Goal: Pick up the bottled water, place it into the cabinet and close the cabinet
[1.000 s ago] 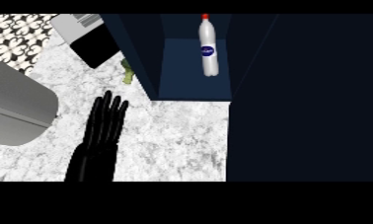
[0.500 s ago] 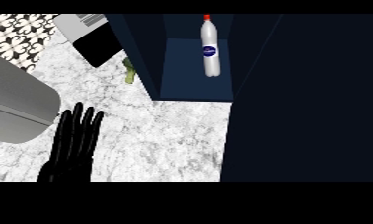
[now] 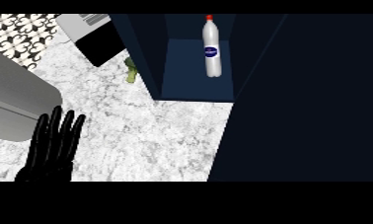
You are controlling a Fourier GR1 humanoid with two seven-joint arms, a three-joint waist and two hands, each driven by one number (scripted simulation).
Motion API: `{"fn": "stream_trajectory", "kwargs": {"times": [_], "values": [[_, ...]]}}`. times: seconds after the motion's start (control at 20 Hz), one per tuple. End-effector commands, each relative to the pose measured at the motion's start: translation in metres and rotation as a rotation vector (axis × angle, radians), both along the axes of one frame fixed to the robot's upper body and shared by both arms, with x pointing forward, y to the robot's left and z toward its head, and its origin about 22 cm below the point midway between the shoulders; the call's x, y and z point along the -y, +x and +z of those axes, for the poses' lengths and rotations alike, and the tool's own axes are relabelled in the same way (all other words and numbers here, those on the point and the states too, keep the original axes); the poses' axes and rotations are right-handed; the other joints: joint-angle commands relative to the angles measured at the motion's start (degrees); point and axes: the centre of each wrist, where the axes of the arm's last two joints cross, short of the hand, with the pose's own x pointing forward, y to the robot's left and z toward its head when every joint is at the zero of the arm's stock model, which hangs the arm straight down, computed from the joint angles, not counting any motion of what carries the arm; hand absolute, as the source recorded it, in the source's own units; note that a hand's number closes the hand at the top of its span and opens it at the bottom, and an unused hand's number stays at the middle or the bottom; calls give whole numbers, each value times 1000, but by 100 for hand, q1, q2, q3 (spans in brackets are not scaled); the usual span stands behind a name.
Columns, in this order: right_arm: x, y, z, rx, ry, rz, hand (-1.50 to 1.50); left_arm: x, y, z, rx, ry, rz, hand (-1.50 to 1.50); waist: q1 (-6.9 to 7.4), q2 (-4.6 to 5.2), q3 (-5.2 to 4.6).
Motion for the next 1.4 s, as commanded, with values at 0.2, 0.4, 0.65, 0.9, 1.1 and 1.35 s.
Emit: {"fn": "stream_trajectory", "kwargs": {"times": [0.2, 0.4, 0.65, 0.9, 1.1, 1.35], "values": [[-44, 8, 19, 124, 7, 12, 150, -18, -6, -1, 6, 0, 2, -150, 89, 32, -10], [-51, 14, 20, 144, -22, 10, 150, -20, -15, -1, -17, -12, -34, -150, 105, 12, -1], [-53, 19, 21, 140, -19, 29, 150, -26, -14, -5, 5, -14, -20, -150, 177, 51, -15], [-55, 24, 19, 130, -21, 61, 150, -28, -10, 3, 26, -10, -34, -150, 237, 96, -14], [-52, 26, 21, 127, -23, 53, 150, -33, -10, 6, 38, -17, -50, -150, 282, 113, -21], [-51, 32, 15, 70, 23, 58, 150, -32, -9, 10, 45, -23, -47, -150, 383, 212, -3]]}}
